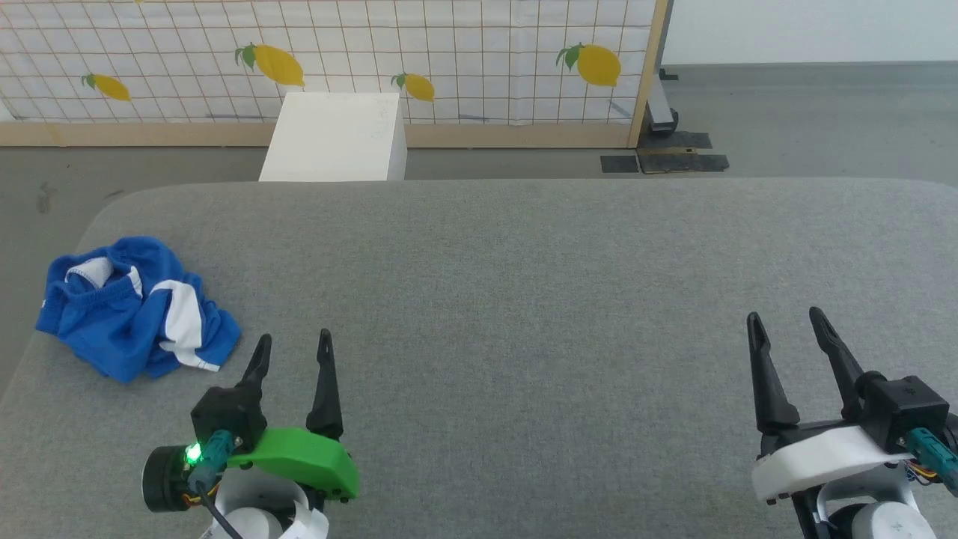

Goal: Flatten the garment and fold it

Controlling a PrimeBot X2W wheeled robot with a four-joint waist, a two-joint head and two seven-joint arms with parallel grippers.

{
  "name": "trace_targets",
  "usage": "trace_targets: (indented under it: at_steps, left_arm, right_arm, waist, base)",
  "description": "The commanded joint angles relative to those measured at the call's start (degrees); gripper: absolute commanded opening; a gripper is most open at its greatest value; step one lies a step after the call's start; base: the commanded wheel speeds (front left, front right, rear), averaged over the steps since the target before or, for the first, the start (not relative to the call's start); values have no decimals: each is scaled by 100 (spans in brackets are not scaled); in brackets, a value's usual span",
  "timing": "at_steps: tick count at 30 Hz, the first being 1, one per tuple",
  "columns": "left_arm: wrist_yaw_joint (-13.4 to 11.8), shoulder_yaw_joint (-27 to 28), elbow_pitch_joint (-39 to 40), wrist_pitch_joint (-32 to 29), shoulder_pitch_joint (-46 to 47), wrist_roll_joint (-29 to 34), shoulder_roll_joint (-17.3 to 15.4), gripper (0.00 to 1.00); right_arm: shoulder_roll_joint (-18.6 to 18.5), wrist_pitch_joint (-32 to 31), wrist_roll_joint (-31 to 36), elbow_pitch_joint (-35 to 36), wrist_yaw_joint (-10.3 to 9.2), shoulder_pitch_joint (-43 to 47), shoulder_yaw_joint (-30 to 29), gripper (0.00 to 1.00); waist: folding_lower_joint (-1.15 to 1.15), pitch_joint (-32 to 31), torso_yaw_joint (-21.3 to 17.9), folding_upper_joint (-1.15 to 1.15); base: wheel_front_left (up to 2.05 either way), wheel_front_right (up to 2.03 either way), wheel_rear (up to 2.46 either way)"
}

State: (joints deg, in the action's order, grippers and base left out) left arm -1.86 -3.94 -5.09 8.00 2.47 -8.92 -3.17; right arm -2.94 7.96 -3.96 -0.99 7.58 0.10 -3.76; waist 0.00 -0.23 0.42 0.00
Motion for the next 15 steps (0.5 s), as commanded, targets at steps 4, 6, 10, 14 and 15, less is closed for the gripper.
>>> trace_targets:
  at_steps: [4, 6, 10, 14, 15]
  left_arm:
    - [-48, -22, -67, 105, 141, -70, 17, 100]
    - [-52, -41, -105, 129, 151, -82, 18, 100]
    - [-70, -80, -178, 175, 177, -92, 19, 100]
    - [-84, -104, -231, 222, 205, -127, 20, 100]
    - [-89, -110, -244, 235, 210, -138, 20, 100]
  right_arm:
    - [4, 106, -69, -67, -5, -90, 19, 100]
    - [4, 130, -82, -102, -5, -93, 37, 100]
    - [4, 177, -105, -175, -6, -107, 73, 100]
    - [4, 224, -125, -228, -6, -122, 84, 100]
    - [4, 237, -132, -238, -6, -126, 82, 100]
  waist:
    - [0, 0, 4, 0]
    - [0, 1, 7, 0]
    - [0, 4, 11, 0]
    - [0, 5, 18, 0]
    - [0, 4, 19, 0]
  base:
    - [0, 0, 0]
    - [0, 0, 0]
    - [0, 0, 0]
    - [0, 0, 0]
    - [0, 0, 0]
